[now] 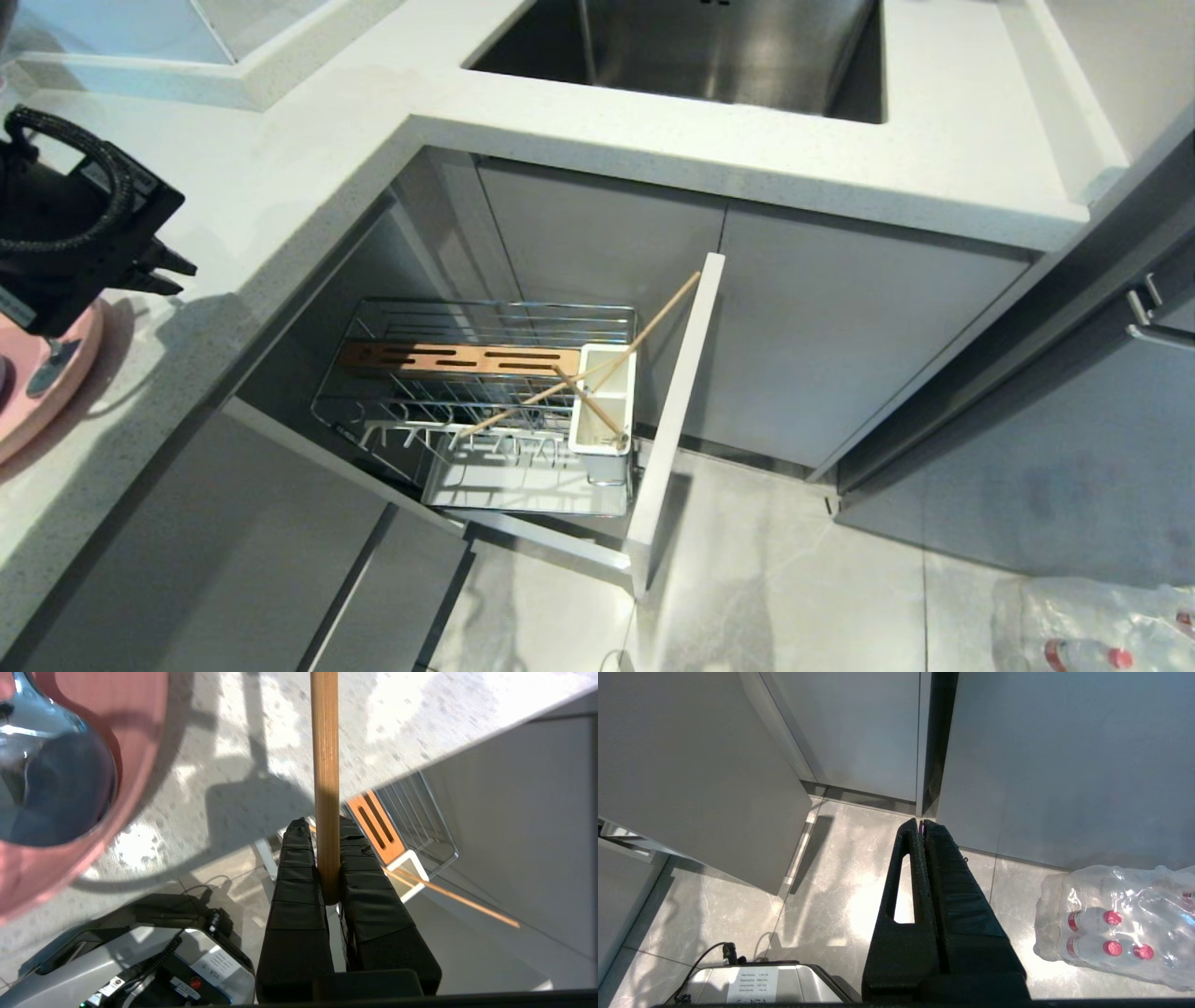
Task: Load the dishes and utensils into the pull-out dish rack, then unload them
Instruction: Take the chopsticks out of the cupboard
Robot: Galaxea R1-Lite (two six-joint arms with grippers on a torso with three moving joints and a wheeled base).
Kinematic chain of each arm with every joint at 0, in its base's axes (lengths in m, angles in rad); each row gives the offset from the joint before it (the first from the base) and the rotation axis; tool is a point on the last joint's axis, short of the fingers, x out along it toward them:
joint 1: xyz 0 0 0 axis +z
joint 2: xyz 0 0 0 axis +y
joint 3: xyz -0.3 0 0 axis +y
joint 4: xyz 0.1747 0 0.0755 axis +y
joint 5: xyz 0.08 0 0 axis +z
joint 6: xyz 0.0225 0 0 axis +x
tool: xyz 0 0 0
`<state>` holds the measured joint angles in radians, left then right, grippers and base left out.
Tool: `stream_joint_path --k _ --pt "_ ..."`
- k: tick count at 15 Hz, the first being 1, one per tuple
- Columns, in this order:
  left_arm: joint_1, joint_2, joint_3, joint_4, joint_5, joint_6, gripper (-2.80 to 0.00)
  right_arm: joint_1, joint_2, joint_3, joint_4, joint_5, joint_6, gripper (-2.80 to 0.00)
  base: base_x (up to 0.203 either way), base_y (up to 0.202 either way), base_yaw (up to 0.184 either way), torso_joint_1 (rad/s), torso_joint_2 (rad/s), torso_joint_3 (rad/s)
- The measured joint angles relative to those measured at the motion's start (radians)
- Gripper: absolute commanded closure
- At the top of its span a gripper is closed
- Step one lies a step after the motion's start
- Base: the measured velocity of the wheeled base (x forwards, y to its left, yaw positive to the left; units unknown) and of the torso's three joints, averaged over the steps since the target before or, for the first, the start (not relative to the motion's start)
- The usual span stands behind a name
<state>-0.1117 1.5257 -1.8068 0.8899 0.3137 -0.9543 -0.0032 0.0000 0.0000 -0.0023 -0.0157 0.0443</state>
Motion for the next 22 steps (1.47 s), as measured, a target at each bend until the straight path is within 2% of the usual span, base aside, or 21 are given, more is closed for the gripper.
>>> stream_joint_path --k 6,14,15,22 --pt "0.054 0.094 -0.011 -0.085 0.001 0.043 0.0 0.0 0.0 0.0 0.0 0.0 0.0 0.0 0.0 0.0 0.0 0.0 0.0 0.0" --pt "0.09 0.151 -0.037 -0.103 -0.001 0.062 0.0 0.0 0.0 0.0 0.0 0.0 0.0 0.0 0.0 0.0 0.0 0.0 0.0 0.0" --pt "0.091 0.152 -0.037 -0.103 -0.001 0.069 -2.8 0.0 0.0 0.0 0.0 0.0 0.0 0.0 0.0 0.0 0.0 0.0 0.0 0.0" --pt "0.107 0.148 -0.044 -0.104 0.0 0.073 -2.8 0.0 0.0 0.0 0.0 0.0 0.0 0.0 0.0 0.0 0.0 0.0 0.0 0.0"
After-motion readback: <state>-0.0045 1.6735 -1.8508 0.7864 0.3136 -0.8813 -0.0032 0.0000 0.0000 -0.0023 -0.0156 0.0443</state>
